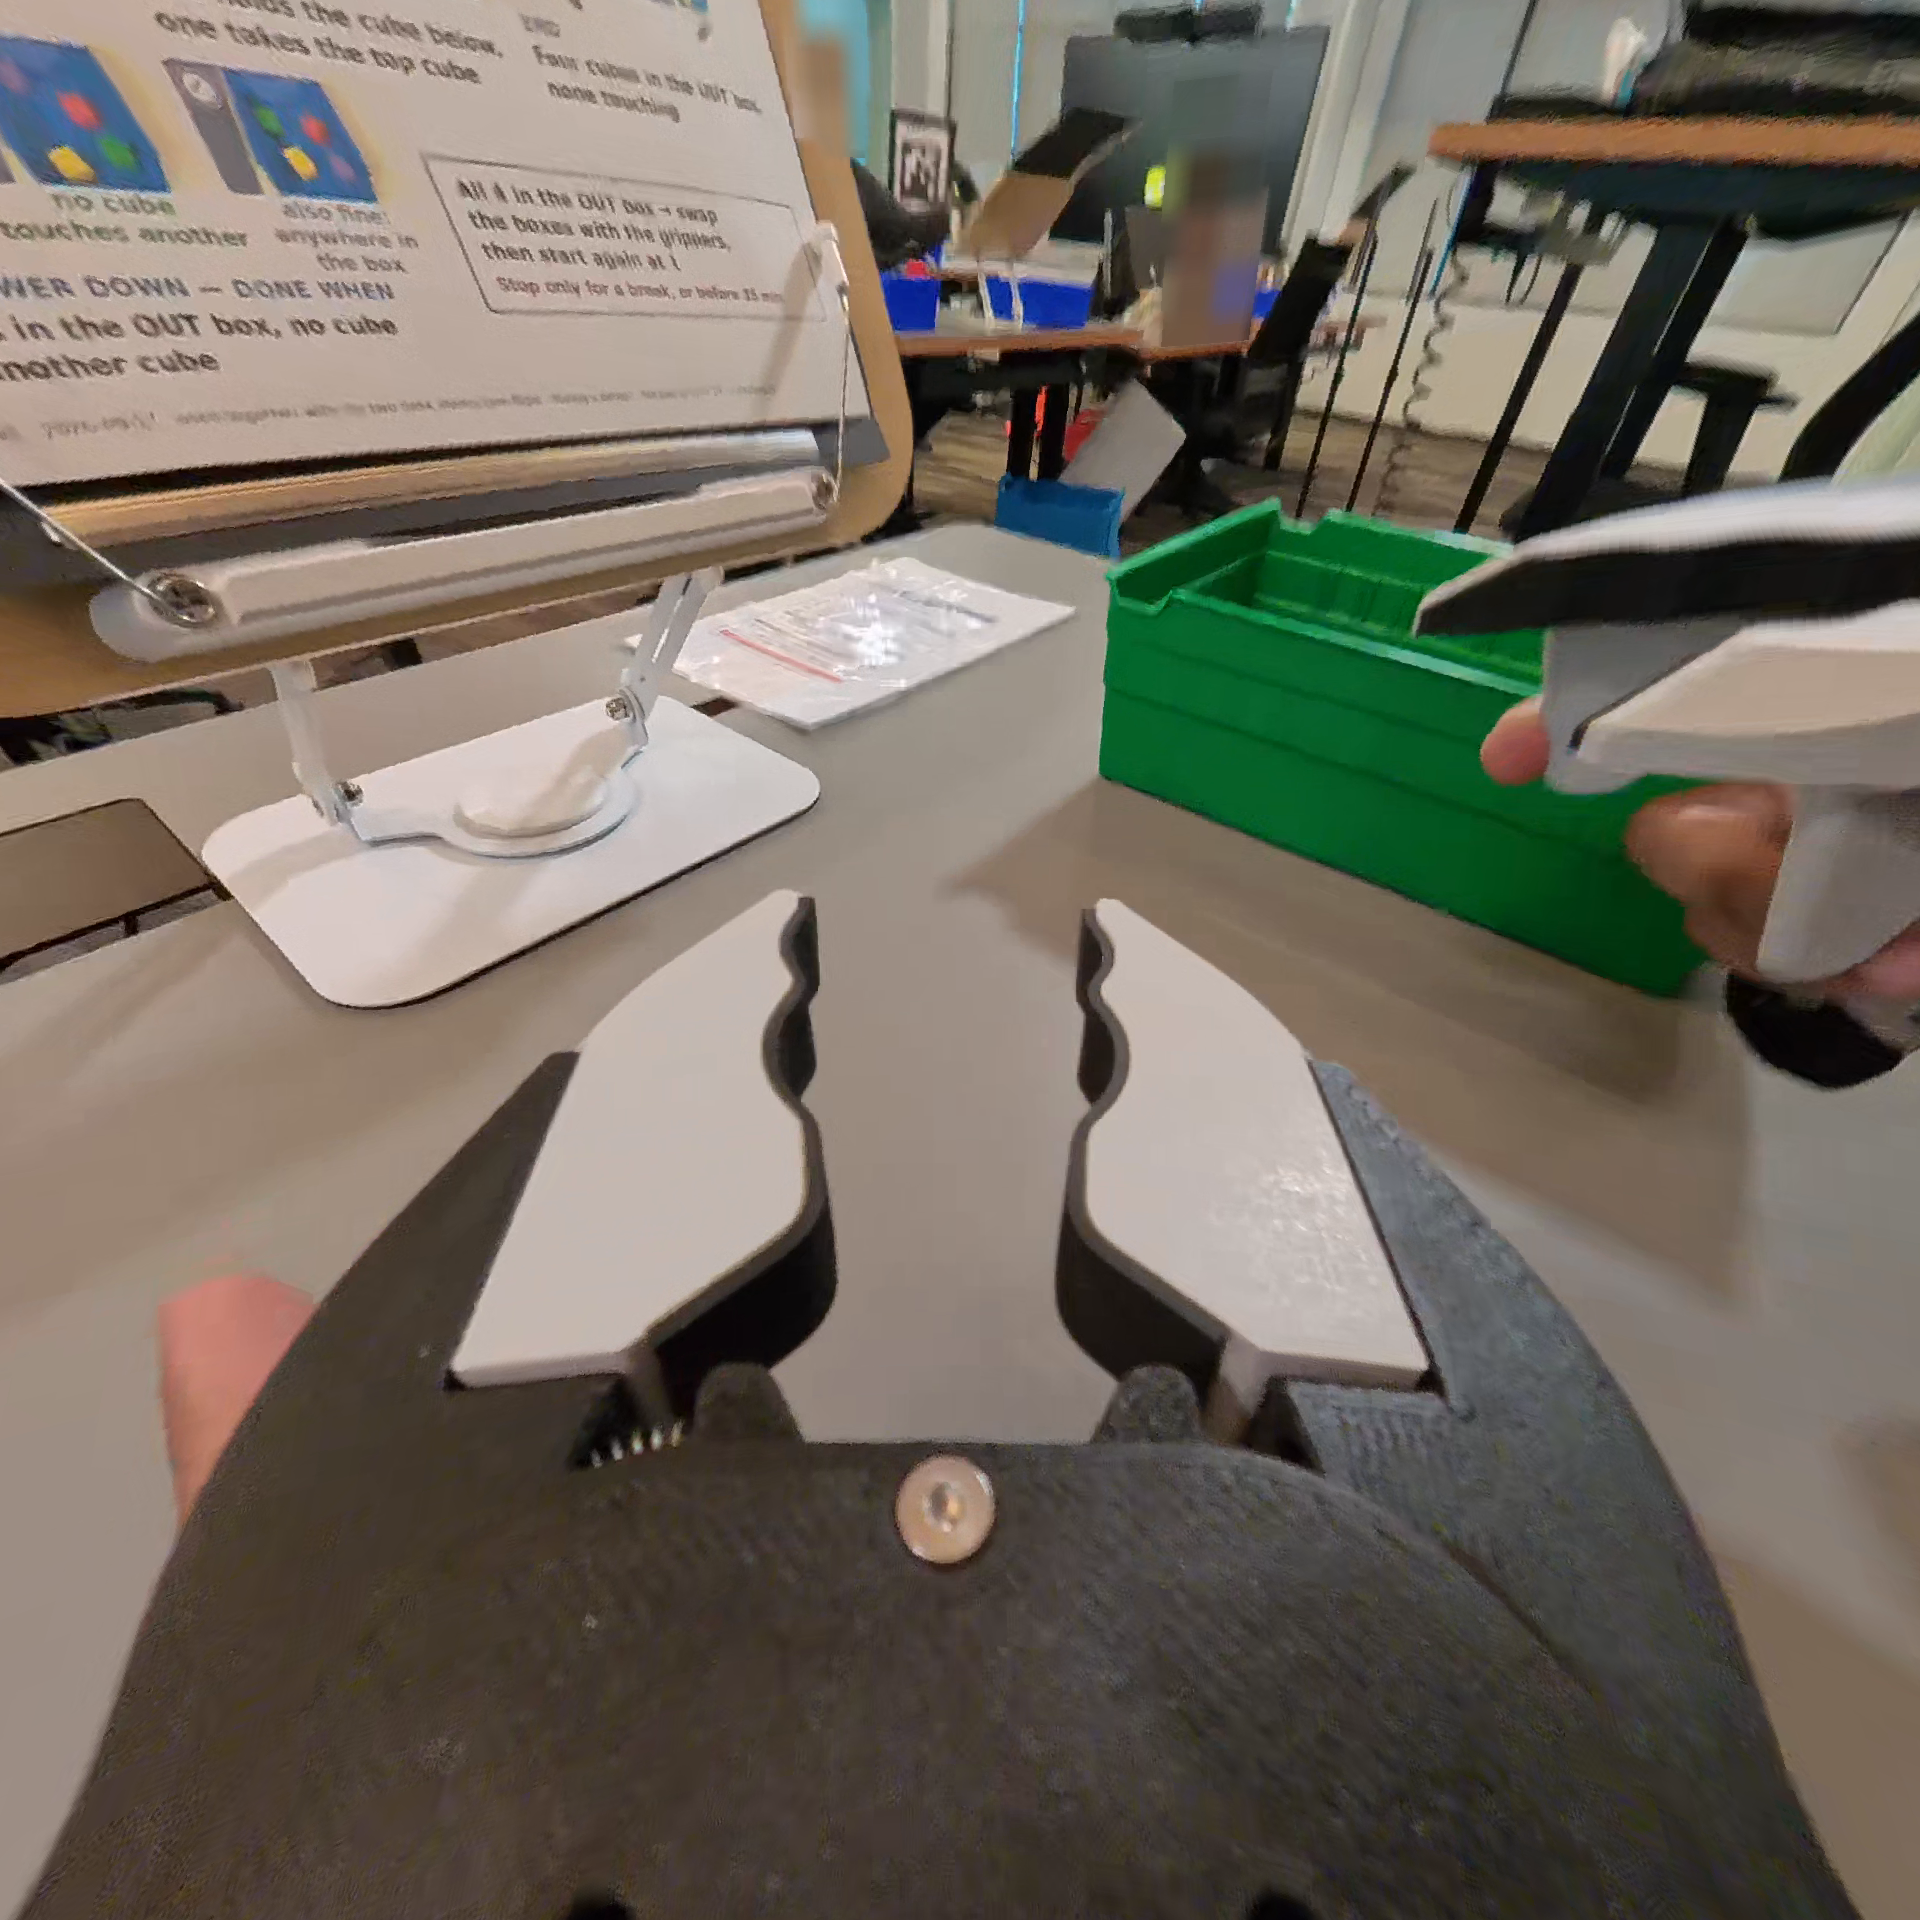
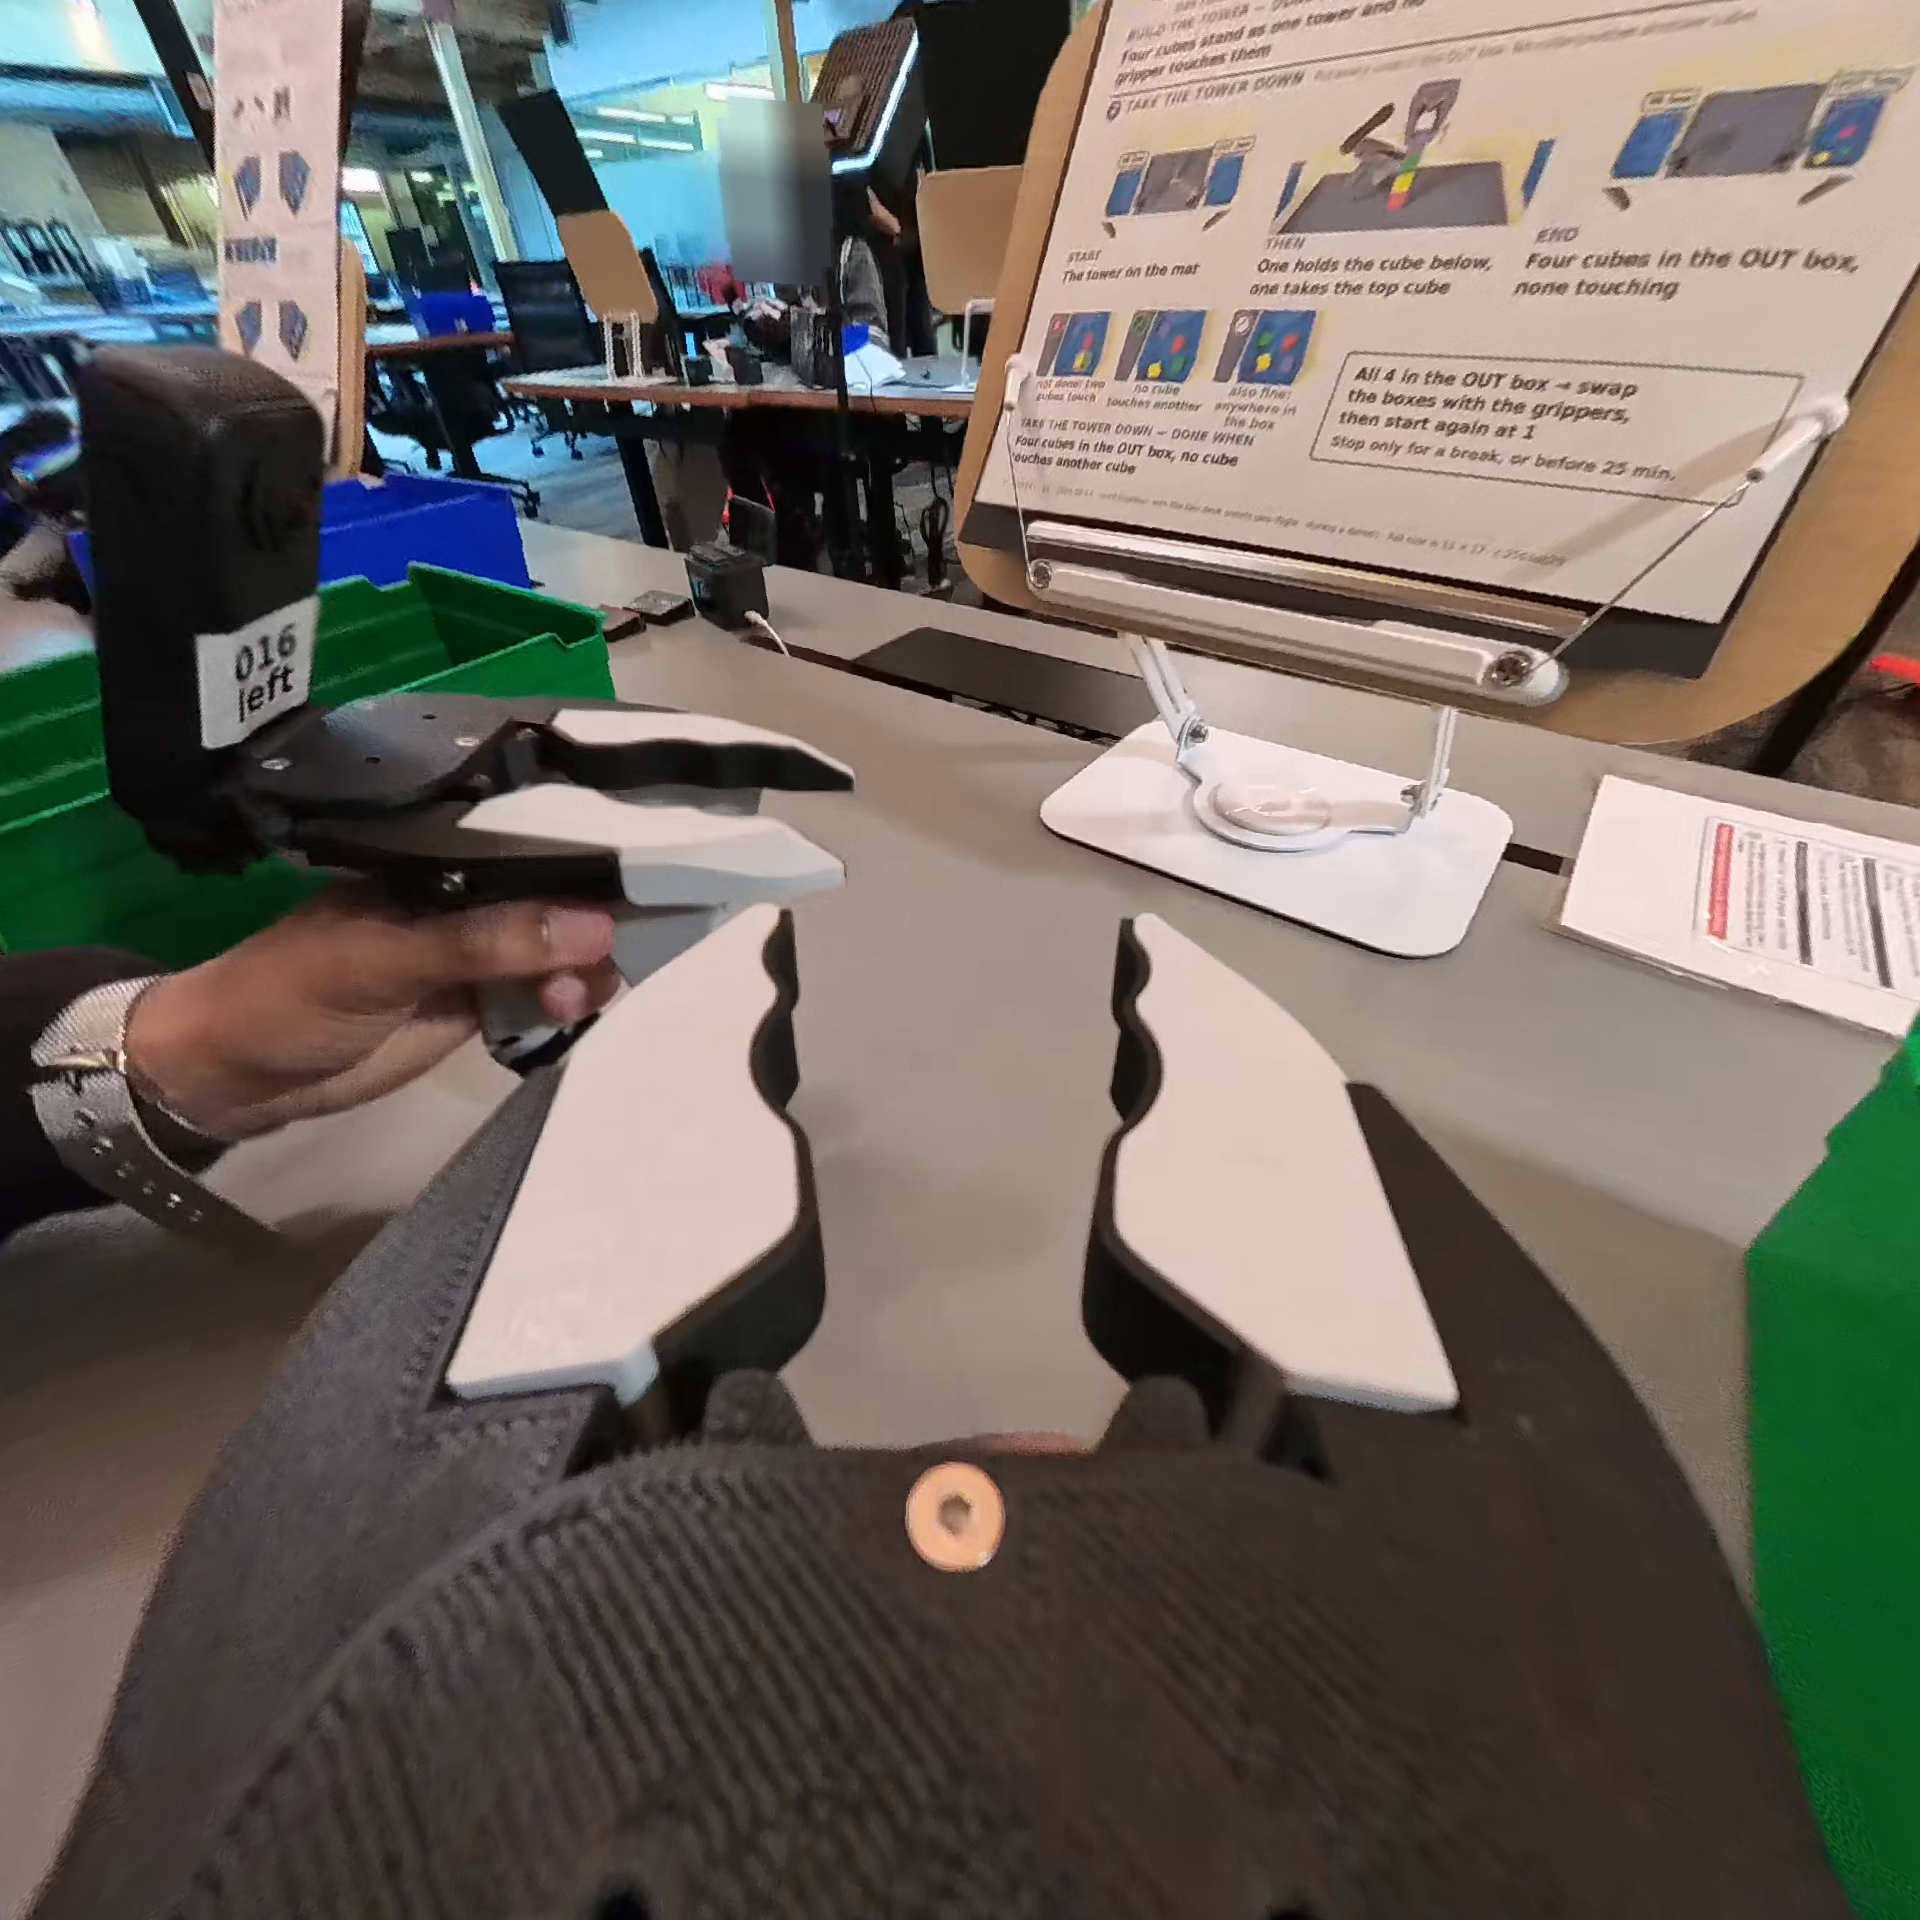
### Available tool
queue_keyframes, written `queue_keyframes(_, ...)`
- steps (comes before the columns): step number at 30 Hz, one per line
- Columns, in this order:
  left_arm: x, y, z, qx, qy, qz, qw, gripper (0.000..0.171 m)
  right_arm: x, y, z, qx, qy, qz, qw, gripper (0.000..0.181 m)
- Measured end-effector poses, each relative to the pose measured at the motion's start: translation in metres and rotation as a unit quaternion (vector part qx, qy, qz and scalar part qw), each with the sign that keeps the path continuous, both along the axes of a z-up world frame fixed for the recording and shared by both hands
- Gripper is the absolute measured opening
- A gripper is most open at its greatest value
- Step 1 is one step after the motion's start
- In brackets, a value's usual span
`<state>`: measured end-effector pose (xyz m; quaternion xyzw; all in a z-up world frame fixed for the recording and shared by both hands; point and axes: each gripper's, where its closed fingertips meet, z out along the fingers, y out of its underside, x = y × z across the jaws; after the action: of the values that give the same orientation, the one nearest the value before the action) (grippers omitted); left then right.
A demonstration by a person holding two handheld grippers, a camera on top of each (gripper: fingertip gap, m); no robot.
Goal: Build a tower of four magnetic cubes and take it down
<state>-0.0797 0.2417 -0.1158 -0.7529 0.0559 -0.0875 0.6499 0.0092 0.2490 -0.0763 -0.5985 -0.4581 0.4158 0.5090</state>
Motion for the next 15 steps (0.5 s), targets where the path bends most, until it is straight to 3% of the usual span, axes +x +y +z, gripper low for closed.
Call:
queue_keyframes(2, -0.002, -0.005, 0.019, 0.049, -0.044, 0.006, 0.998, 0.044, -0.001, 0.001, -0.005, -0.013, 0.004, -0.001, 1.000, 0.063)
queue_keyframes(4, -0.008, -0.014, 0.041, 0.116, -0.064, 0.021, 0.991, 0.026, -0.002, 0.003, -0.011, -0.029, 0.007, -0.007, 1.000, 0.064)
queue_keyframes(6, -0.016, -0.025, 0.057, 0.167, -0.047, 0.047, 0.984, 0.003, -0.002, 0.004, -0.016, -0.048, 0.015, -0.008, 0.999, 0.063)
queue_keyframes(8, -0.020, -0.033, 0.070, 0.202, -0.013, 0.071, 0.977, 0.000, -0.003, 0.004, -0.020, -0.062, 0.022, -0.009, 0.998, 0.056)
queue_keyframes(9, -0.018, -0.035, 0.072, 0.200, 0.000, 0.076, 0.977, 0.000, -0.002, 0.005, -0.022, -0.061, 0.028, -0.017, 0.998, 0.048)
queue_keyframes(11, -0.004, -0.035, 0.072, 0.184, 0.013, 0.046, 0.982, 0.000, 0.005, 0.013, -0.019, -0.038, 0.060, -0.057, 0.996, 0.013)
queue_keyframes(15, -0.002, -0.030, 0.070, 0.171, -0.007, 0.066, 0.983, 0.000, 0.005, 0.004, -0.013, 0.016, 0.079, -0.062, 0.995, 0.000)
